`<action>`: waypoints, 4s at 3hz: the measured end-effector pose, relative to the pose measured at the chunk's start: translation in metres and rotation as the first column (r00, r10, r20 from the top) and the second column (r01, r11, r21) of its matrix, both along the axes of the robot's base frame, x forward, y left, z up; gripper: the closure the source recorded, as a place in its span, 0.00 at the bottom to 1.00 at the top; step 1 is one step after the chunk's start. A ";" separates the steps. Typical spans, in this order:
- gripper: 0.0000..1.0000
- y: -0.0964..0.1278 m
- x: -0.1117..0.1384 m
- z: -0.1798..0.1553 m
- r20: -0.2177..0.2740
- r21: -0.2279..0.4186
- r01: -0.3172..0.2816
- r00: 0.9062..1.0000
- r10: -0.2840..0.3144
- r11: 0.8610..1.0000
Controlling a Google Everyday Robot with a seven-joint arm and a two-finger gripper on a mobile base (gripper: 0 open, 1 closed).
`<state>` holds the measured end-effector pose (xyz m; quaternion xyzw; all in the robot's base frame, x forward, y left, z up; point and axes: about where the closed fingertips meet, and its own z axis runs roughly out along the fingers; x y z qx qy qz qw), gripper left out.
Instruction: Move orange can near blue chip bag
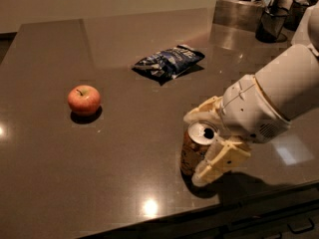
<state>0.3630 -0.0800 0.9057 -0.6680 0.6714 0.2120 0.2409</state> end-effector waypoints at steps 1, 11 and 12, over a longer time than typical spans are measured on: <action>0.48 0.003 0.006 -0.001 -0.026 0.022 0.010 1.000 -0.010 1.000; 0.63 0.022 0.263 0.012 0.046 0.054 0.291 0.955 -0.293 0.955; 0.39 0.023 0.263 0.011 0.045 0.054 0.288 0.956 -0.291 0.956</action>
Offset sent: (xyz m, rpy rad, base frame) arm 0.0452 -0.0028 0.0185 0.0787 0.0527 -0.0568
